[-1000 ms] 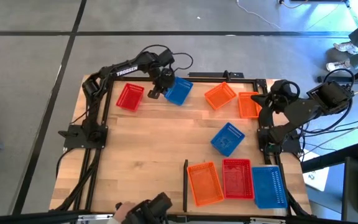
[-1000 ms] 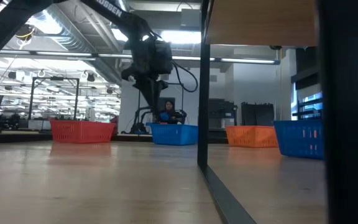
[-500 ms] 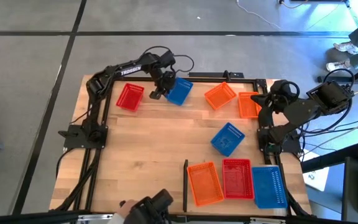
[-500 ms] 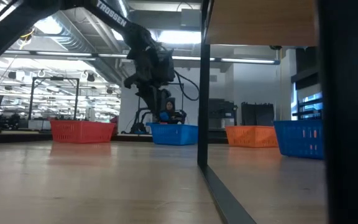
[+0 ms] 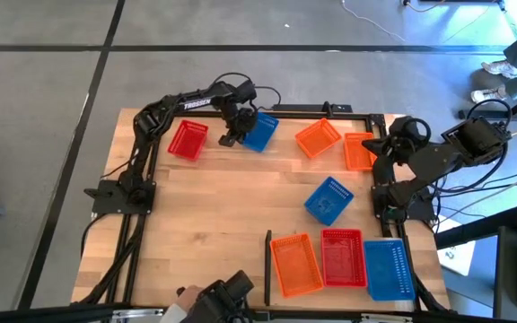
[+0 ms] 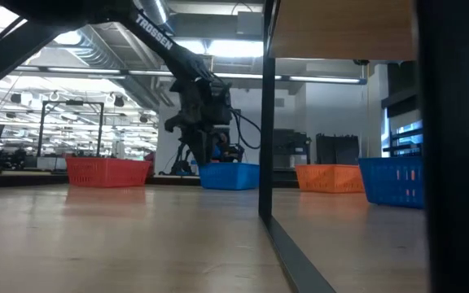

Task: Stack baskets on shelf by color
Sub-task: Stack the top blue basket on top of the blue basket on the shelf

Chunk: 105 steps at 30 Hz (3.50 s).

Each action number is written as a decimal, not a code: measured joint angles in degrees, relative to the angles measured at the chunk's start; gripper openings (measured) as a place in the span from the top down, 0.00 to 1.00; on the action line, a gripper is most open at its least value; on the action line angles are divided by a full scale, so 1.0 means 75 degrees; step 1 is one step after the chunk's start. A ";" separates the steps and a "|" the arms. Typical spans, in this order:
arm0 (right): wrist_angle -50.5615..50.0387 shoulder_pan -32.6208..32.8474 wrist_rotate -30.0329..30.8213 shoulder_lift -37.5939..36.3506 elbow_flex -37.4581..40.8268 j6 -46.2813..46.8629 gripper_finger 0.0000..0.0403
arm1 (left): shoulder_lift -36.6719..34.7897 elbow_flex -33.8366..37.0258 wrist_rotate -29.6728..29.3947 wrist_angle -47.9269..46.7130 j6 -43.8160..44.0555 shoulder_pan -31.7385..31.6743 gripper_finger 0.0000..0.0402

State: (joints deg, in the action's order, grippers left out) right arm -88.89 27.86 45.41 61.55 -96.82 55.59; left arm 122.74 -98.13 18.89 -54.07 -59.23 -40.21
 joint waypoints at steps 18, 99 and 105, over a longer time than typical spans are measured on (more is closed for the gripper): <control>-0.0130 0.0000 -0.0268 0.0127 0.0076 0.0376 1.00 | 0.0069 0.0209 -0.0337 0.0220 0.0066 0.0035 0.77; 0.5915 -0.4351 0.1123 0.3135 0.0085 -0.6025 0.72 | -0.2623 0.0201 -0.9736 0.5514 -0.1112 0.3759 1.00; 0.5883 -0.4561 -0.0061 0.3135 0.0085 -0.6356 0.72 | -0.2623 0.0201 -0.9739 0.5514 -0.1252 0.3759 1.00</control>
State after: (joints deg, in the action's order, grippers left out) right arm -44.76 -6.35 44.95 85.06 -96.18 7.92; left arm 103.07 -96.62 -54.15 -12.71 -68.63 -12.01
